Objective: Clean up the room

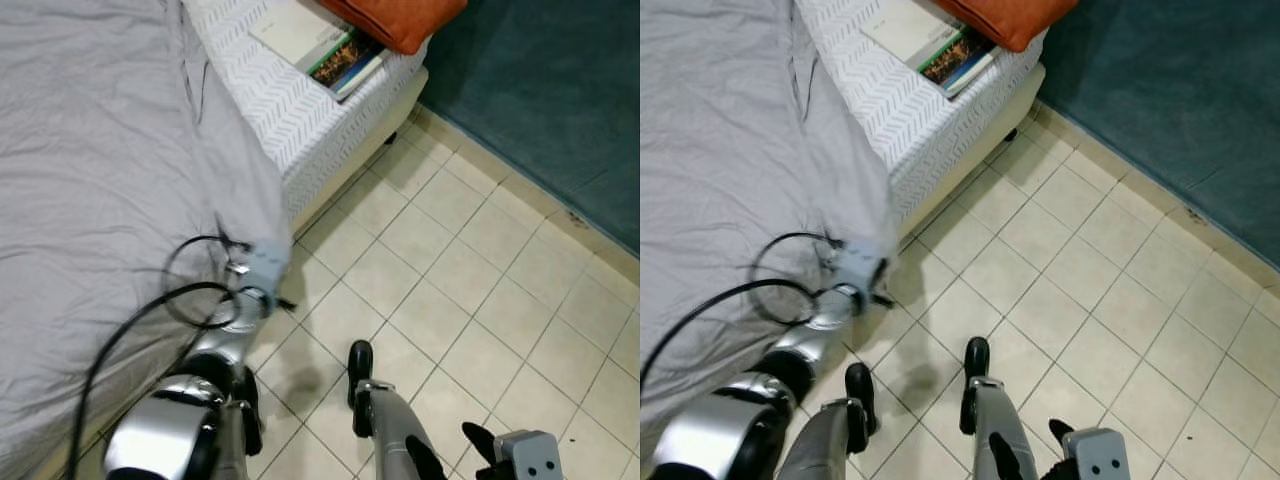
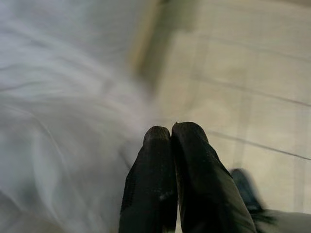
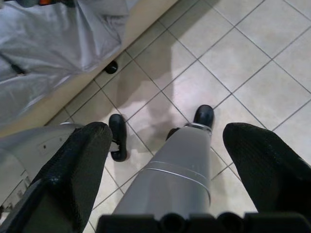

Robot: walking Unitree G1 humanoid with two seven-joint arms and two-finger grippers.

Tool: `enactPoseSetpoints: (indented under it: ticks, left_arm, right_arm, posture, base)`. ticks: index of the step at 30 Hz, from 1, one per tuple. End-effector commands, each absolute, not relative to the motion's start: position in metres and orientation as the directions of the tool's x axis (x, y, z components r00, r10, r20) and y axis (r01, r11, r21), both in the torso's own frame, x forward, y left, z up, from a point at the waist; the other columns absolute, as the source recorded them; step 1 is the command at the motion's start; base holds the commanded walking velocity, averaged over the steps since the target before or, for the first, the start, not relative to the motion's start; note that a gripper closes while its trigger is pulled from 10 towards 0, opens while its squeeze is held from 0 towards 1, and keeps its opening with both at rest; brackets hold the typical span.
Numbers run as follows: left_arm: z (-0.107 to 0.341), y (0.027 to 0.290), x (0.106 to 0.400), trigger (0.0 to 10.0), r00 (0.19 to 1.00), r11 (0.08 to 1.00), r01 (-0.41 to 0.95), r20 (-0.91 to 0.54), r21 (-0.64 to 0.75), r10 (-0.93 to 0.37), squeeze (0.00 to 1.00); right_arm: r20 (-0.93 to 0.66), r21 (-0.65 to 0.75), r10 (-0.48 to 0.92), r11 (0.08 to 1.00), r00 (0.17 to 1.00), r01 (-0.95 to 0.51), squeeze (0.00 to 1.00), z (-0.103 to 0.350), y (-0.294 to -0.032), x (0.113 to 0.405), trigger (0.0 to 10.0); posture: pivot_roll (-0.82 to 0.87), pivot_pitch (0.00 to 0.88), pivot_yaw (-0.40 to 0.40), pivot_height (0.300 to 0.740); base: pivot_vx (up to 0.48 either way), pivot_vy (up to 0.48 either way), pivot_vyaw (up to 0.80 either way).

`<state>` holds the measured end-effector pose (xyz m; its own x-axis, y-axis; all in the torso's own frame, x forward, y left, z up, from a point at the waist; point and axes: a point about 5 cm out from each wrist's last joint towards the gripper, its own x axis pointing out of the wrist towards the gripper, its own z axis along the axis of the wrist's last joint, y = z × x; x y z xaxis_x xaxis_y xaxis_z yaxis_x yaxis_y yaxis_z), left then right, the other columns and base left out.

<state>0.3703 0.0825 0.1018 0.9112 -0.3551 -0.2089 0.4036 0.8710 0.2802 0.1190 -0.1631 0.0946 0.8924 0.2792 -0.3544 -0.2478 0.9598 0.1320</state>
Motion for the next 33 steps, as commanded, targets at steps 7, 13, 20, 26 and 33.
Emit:
enactPoseSetpoints:
  ticks: [7, 13, 20, 26, 33]
  left_arm:
    - [0.102, 0.019, 0.353, 10.0, 0.793, 0.73, 0.608, -0.211, 0.313, -0.571, 0.0]
    - [0.107, -0.016, 0.34, 10.0, 0.709, 0.636, 0.699, -0.194, 0.327, -0.678, 0.0]
    - [0.108, -0.02, 0.339, 10.0, 0.702, 0.636, 0.707, -0.19, 0.31, -0.687, 0.0]
    - [0.11, -0.018, 0.341, 10.0, 0.712, 0.647, 0.696, -0.183, 0.312, -0.678, 0.0]
    - [0.115, -0.019, 0.343, 10.0, 0.701, 0.653, 0.71, -0.166, 0.265, -0.694, 0.0]
  right_arm:
    - [-0.4, 0.129, 0.254, 0.967, 0.881, -0.22, 0.0, 0.084, -0.165, 0.114, 10.0]
    - [-0.395, 0.125, 0.251, 0.968, 0.884, -0.22, 0.0, 0.083, -0.164, 0.116, 10.0]
    - [-0.386, 0.123, 0.253, 0.967, 0.887, -0.222, 0.0, 0.082, -0.162, 0.119, 10.0]
    - [-0.384, 0.126, 0.257, 0.966, 0.887, -0.225, 0.0, 0.082, -0.161, 0.119, 10.0]
    - [-0.381, 0.126, 0.259, 0.966, 0.888, -0.227, 0.0, 0.082, -0.16, 0.119, 10.0]
  posture:
    - [-0.32, 0.612, -0.07, 0.74]
    - [-0.32, 0.602, -0.064, 0.74]
    - [-0.31, 0.596, -0.058, 0.74]
    - [-0.3, 0.596, -0.058, 0.74]
    - [-0.31, 0.603, -0.056, 0.74]
  base:
    - [0.0, 0.0, 0.0]
    - [0.0, 0.0, 0.0]
    - [0.0, 0.0, 0.0]
    - [0.0, 0.0, 0.0]
    - [0.036, -0.236, 0.0]
